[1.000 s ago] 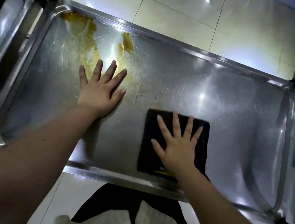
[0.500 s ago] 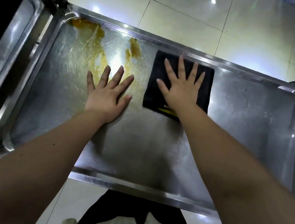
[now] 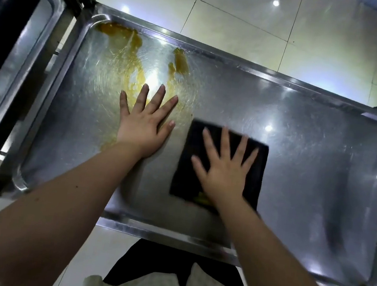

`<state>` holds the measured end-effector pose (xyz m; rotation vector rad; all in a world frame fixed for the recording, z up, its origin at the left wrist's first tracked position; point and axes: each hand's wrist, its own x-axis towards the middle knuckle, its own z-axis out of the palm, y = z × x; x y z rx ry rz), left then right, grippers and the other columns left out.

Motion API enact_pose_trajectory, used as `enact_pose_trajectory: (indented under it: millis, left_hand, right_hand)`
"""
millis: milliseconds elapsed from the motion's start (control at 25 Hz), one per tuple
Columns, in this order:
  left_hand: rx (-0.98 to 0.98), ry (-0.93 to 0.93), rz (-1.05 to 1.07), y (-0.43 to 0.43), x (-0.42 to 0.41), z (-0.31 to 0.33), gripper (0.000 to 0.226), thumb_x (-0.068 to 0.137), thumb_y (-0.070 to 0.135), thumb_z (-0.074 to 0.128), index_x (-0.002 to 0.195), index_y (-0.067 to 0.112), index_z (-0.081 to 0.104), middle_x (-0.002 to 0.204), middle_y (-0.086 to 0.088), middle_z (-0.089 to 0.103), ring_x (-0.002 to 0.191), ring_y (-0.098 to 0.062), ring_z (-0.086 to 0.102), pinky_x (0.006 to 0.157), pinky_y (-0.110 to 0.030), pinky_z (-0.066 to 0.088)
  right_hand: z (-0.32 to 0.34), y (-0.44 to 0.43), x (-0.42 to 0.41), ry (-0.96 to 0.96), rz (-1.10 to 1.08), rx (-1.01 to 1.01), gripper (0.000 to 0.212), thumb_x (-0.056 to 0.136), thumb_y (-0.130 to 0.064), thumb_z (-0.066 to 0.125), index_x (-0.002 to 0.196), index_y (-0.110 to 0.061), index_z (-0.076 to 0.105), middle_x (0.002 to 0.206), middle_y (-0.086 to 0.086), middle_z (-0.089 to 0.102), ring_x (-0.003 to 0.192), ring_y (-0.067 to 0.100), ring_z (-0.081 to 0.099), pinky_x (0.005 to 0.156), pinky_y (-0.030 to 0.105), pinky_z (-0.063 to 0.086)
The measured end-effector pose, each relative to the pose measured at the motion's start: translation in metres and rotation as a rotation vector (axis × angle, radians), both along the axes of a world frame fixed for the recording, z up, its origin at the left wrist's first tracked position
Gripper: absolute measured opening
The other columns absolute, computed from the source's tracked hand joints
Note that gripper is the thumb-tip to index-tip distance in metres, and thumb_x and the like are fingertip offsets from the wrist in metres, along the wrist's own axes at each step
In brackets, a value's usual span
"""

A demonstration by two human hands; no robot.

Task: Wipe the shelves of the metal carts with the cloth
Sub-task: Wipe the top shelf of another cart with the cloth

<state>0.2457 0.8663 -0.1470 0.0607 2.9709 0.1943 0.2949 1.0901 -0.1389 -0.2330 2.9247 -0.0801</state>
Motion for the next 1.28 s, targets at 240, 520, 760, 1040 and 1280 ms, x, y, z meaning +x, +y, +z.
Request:
enact_pose_trajectory:
  millis: [240,520,760,1040,1280]
  left_hand:
    - [0.011,0.008,0.002,0.000,-0.001,-0.001,0.058,0.097,0.062,0.014,0.151,0.049,-0.001,0.163,0.011,-0.006,0.150,-0.024,-0.012,0.112,-0.066,-0.008]
    - [0.008,-0.012,-0.019,-0.002,-0.004,0.002,0.059,0.097,0.062,0.020,0.150,0.051,-0.001,0.163,0.013,-0.007,0.150,-0.024,-0.011,0.112,-0.067,-0.008]
    - [0.055,-0.034,-0.028,-0.004,-0.001,0.009,0.059,0.097,0.058,0.026,0.152,0.048,0.005,0.163,0.012,-0.005,0.150,-0.023,-0.012,0.111,-0.066,-0.011]
    - [0.155,0.128,-0.095,0.031,0.051,0.030,0.059,0.095,0.052,0.028,0.152,0.034,0.029,0.163,0.003,0.013,0.149,-0.026,-0.012,0.112,-0.062,-0.016]
    - [0.126,0.043,-0.110,0.142,0.171,0.022,0.059,0.097,0.059,0.028,0.152,0.039,0.026,0.164,0.001,0.010,0.149,-0.034,-0.006,0.110,-0.070,-0.008]
  right_hand:
    - [-0.001,-0.018,-0.174,-0.032,-0.137,0.018,0.069,0.089,-0.075,0.013,0.150,-0.049,-0.005,0.163,-0.004,-0.014,0.145,0.044,-0.016,0.110,0.068,-0.008]
    - [0.001,-0.015,-0.015,0.012,0.023,-0.030,0.069,0.092,-0.069,0.017,0.154,-0.041,0.001,0.164,0.002,-0.003,0.145,0.047,-0.009,0.111,0.069,-0.003]
    - [0.001,-0.023,0.100,0.007,0.093,-0.006,0.070,0.093,-0.067,0.022,0.154,-0.037,0.013,0.163,0.008,0.009,0.145,0.050,-0.003,0.110,0.072,0.005]
    - [0.011,0.003,0.091,-0.011,0.086,-0.044,0.072,0.092,-0.070,0.019,0.155,-0.037,0.006,0.164,0.005,0.001,0.142,0.050,-0.019,0.110,0.066,-0.014]
    - [0.006,0.097,0.064,-0.028,-0.054,-0.088,0.067,0.095,-0.065,0.007,0.155,-0.036,0.005,0.164,-0.004,-0.006,0.144,0.039,-0.023,0.115,0.055,-0.015]
